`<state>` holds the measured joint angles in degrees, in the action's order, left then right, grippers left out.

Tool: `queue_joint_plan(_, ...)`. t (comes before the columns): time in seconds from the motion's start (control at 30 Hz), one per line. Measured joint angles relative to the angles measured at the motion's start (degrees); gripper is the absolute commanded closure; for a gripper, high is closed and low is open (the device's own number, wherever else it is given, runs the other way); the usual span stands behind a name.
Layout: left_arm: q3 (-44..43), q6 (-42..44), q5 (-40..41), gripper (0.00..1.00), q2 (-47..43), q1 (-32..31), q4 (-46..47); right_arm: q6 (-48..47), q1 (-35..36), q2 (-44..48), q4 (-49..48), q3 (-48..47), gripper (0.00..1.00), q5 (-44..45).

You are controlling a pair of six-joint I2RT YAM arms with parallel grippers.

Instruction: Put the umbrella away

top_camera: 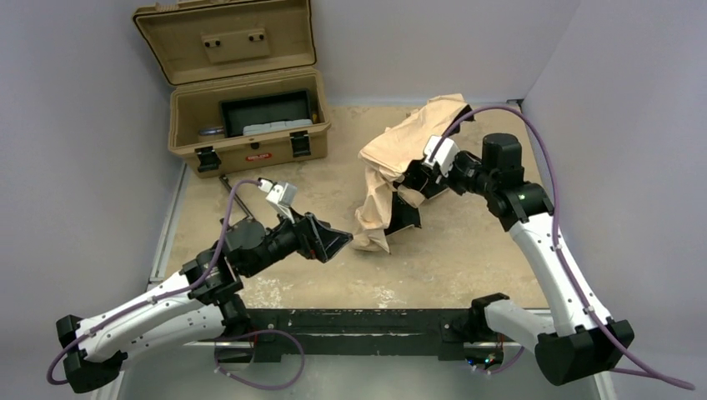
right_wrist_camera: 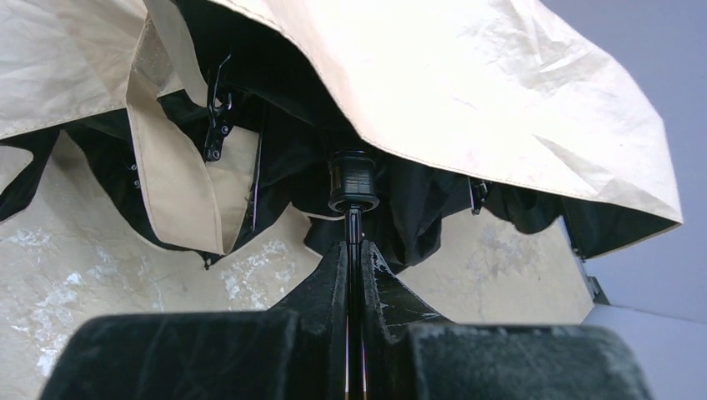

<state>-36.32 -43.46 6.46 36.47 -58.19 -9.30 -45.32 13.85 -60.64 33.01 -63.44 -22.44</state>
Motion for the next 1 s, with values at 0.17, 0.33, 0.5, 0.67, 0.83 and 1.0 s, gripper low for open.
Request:
queue_joint_plan(0.17, -6.16, 1.07, -1.27, 0.10, 5.92, 0.15, 3.76, 1.25, 0.00, 0.15, 2.89, -4.04, 1.00, -1.73)
queue_joint_plan(0.33, -12.33, -0.50, -3.58, 0.10, 15.72, 0.46, 11.32, 3.96, 0.00, -1.33, 3.54, -10.84, 1.00, -4.28)
queue_joint_plan(0.5, -18.73, -2.99, -4.61, 0.21, 24.96, 0.48, 16.06, 6.47, 0.00, -1.97, 2.03, -14.25, 1.00, -6.60)
queue_joint_plan(0.67, -22.03, -4.24, -2.56, 0.37, 30.08, 0.48, 19.21, 7.93, 0.02, -1.99, 2.29, -14.25, 1.00, -7.30)
queue_joint_plan(0.83, -24.44, -6.58, 0.85, 0.41, 33.27, 0.42, 19.04, 8.72, 0.02, -1.99, 2.12, -14.12, 1.00, -7.30)
queue_joint_plan(1.0, -25.20, -8.50, 5.22, 0.40, 35.12, -0.13, 18.43, 9.22, 0.04, -1.97, 1.86, -13.38, 1.00, -7.32)
